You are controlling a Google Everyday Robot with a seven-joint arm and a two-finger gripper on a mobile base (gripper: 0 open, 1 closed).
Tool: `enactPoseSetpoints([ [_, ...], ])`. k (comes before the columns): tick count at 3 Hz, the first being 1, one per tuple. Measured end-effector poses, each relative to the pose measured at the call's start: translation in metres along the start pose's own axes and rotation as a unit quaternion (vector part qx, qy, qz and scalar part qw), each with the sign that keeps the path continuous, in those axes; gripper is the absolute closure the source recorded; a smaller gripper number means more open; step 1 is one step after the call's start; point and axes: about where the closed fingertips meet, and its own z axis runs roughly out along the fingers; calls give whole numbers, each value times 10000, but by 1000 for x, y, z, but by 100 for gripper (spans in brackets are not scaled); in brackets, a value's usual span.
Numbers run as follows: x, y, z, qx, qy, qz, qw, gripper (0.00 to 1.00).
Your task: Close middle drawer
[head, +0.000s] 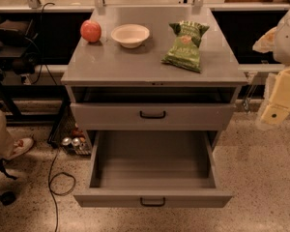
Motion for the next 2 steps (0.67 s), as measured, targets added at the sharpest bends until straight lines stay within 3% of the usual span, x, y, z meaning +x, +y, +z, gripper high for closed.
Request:
enactPoseSetpoints([
  [2,1,1,2,-13,4,40,10000,0],
])
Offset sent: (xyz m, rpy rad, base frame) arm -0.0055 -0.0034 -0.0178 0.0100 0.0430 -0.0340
